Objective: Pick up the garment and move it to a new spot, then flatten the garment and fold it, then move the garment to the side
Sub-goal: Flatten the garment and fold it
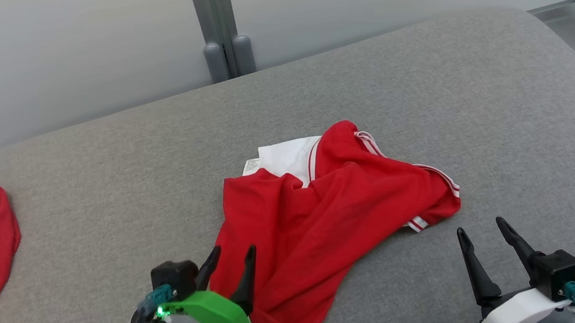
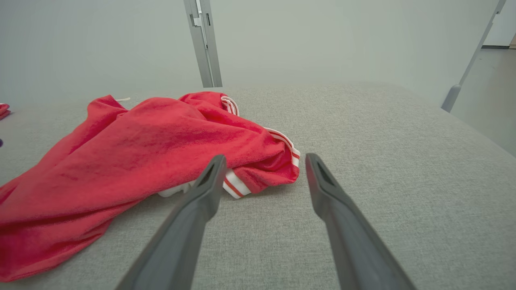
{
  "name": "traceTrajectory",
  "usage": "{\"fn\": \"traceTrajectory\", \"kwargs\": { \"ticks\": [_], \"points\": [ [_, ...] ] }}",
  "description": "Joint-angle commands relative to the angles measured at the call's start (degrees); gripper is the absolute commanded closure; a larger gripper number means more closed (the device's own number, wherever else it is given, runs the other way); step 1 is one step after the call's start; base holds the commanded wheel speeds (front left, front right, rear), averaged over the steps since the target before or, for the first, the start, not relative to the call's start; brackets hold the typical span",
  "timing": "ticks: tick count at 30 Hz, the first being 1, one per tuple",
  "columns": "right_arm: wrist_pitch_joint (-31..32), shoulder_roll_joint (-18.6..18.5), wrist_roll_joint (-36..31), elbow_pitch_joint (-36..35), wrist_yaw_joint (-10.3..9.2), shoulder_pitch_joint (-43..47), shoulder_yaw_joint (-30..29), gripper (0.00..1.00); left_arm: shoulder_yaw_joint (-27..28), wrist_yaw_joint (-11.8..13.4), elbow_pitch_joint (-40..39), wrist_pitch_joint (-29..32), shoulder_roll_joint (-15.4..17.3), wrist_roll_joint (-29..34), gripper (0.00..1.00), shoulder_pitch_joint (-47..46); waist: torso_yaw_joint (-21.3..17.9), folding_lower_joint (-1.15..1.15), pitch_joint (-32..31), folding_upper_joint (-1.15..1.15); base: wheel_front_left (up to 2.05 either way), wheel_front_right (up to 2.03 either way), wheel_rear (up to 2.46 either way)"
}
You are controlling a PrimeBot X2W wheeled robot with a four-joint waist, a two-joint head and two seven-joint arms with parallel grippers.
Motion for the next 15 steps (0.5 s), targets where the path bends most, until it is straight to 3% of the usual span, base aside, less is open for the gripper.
{"fn": "traceTrajectory", "kwargs": {
  "ticks": [1, 14, 15],
  "points": [
    [-0.18, -0.06, 0.26, -0.03, -0.08, -0.69, 0.25, 0.0, -0.34, -0.15, 2.31, 0.73, -0.21, -0.57, 0.0, -2.64, -1.96, 0.0, 0.51, 0.0, 0.0, 0.0, 0.0],
    [-0.18, -0.01, 0.39, -0.06, -0.08, -1.84, 0.19, 0.0, -3.92, 2.01, 23.31, 4.66, -1.92, -3.64, 0.0, -15.86, -9.19, 0.0, 3.2, 0.0, 0.0, 0.0, 0.0],
    [-0.18, 0.0, 0.46, -0.11, -0.08, -1.82, 0.21, 0.0, -4.29, 2.21, 24.59, 4.68, -1.95, -3.6, 0.78, -16.5, -9.43, 0.0, 3.28, 0.0, 0.0, 0.0, 0.0]
  ]
}}
